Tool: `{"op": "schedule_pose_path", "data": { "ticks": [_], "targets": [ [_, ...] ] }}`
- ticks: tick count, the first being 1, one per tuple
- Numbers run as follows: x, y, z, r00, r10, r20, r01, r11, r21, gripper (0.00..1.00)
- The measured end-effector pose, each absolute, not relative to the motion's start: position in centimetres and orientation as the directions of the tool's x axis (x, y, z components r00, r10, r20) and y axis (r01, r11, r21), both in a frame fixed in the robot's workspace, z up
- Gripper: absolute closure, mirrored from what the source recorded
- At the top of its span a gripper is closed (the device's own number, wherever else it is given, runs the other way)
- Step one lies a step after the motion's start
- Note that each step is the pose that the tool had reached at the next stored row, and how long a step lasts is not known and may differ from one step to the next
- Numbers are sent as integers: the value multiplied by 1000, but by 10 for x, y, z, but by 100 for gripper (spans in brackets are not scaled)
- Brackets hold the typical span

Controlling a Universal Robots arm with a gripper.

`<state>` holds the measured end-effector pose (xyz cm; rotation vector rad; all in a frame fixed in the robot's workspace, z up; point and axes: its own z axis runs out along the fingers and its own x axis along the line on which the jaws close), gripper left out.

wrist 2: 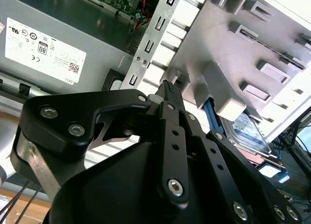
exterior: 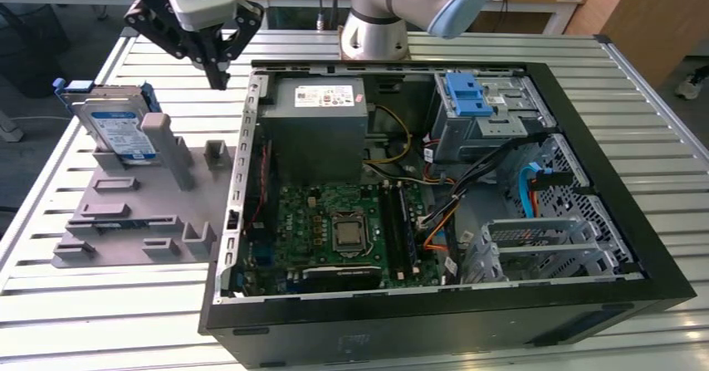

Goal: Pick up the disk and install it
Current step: 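Reach for the disk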

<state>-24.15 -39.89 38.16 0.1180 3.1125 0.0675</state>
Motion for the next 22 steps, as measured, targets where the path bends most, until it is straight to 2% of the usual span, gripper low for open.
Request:
{"op": "schedule_pose_path", "data": {
  "ticks": [22],
  "targets": [
    [-246,-399,381,-997,76,-24,75,996,44,89]
  ]
}}
